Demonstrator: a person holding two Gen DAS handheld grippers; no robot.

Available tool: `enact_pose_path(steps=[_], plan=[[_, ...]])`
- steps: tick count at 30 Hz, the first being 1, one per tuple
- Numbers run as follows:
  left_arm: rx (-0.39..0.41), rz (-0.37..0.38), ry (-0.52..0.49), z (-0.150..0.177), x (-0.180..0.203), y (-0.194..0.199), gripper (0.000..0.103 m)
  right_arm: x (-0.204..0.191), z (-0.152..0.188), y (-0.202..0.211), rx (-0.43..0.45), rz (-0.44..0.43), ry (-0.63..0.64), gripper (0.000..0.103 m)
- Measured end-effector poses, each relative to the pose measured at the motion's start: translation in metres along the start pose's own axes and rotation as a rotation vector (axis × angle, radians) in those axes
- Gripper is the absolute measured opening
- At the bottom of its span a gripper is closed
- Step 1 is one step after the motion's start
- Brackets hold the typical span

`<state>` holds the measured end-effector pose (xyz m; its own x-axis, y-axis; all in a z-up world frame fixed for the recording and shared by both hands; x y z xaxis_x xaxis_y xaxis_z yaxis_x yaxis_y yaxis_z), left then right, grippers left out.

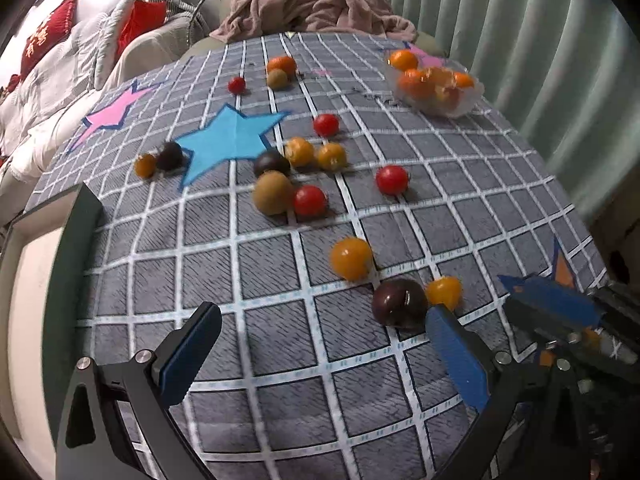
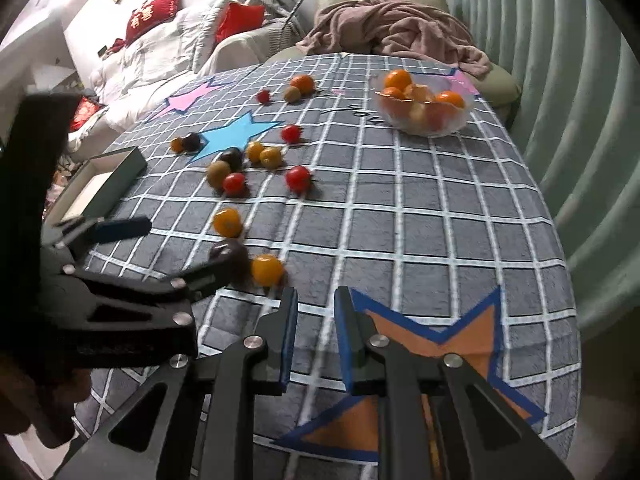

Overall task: Organize fruits
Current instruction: 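Grasp the dark purple fruit with the left tool while the right tool grasps the tan round fruit, then carry both fruits over the white tray and open both tools to drop them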

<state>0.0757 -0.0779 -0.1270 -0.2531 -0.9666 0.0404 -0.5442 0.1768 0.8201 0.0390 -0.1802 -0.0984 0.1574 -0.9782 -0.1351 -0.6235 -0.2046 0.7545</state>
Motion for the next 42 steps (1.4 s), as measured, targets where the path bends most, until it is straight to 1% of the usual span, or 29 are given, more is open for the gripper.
enact_pose_path(steps=[1,2,3,4,5,6,10,13,16,20,22,23,24,25,26,27,28,35,39,42], plan=[[-0.002,0.0,-0.001,0.001,0.002,-0.001,0.103,0.005,-0.001,0.005,0.006,0.004,-0.011,0.022],[-0.001,-0.003,-0.006,0.002,0.005,-0.002,0.103,0.009,-0.002,0.011,0.009,0.011,-0.013,0.025],[-0.005,-0.007,-0.019,0.003,0.008,-0.003,0.103,0.014,0.0,0.018,0.008,0.021,-0.01,0.039],[-0.012,-0.007,-0.027,0.005,0.011,-0.004,0.103,0.019,0.002,0.024,0.01,0.029,-0.009,0.049],[-0.029,-0.005,-0.032,0.008,0.014,-0.007,0.103,0.024,0.006,0.032,0.021,0.041,-0.011,0.069],[-0.017,-0.006,-0.022,0.009,0.014,-0.007,0.103,0.029,0.01,0.039,0.034,0.053,-0.015,0.073],[-0.017,-0.021,-0.006,0.01,0.014,-0.007,0.103,0.049,0.036,0.057,0.043,0.075,-0.07,0.073],[-0.027,-0.036,0.012,0.009,0.013,-0.008,0.103,0.053,0.051,0.054,0.032,0.09,-0.072,0.073],[-0.04,-0.051,0.028,0.01,0.013,-0.008,0.103,0.053,0.055,0.046,0.024,0.099,-0.075,0.072],[-0.028,-0.059,0.019,0.009,0.015,-0.006,0.101,0.06,0.062,0.04,0.02,0.117,-0.106,0.062],[-0.017,-0.041,0.027,0.008,0.019,-0.002,0.086,0.062,0.061,0.04,0.027,0.143,-0.104,0.053],[-0.01,-0.037,0.023,0.008,0.021,0.0,0.08,0.062,0.062,0.04,0.028,0.148,-0.104,0.039],[-0.005,-0.035,0.016,0.007,0.024,0.001,0.069,0.061,0.062,0.04,0.026,0.146,-0.106,0.027],[0.002,-0.033,0.01,0.006,0.026,0.003,0.055,0.06,0.061,0.041,0.026,0.138,-0.11,0.027],[0.007,-0.026,0.008,0.005,0.028,0.005,0.047,0.059,0.061,0.041,0.027,0.132,-0.111,0.028],[0.009,-0.02,0.004,0.005,0.029,0.005,0.033,0.057,0.061,0.041,0.027,0.125,-0.112,0.028],[0.013,-0.005,-0.002,0.004,0.031,0.006,0.03,0.056,0.062,0.041,0.028,0.122,-0.112,0.028],[0.003,0.041,0.011,0.013,0.025,0.015,0.03,0.048,0.059,0.049,0.04,0.075,-0.155,0.028],[-0.005,0.053,0.035,0.022,0.012,0.026,0.03,0.041,0.052,0.053,0.045,0.05,-0.167,0.028],[0.006,0.051,0.046,0.024,-0.001,0.038,0.03,0.033,0.047,0.056,0.047,0.04,-0.161,0.028]])
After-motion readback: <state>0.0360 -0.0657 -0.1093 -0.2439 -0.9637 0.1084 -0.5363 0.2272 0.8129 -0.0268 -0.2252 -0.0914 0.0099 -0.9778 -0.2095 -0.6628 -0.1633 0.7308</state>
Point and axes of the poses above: each gripper's, at about its wrist camera, not at the fingertips, and y roughly against the way its jaws point, x to its right, z to its underside, the point moved 10 cm from there along -y, roughly the way its jaws point, and after that the axes turned 4 degrees about x, right-handed, at the moved point
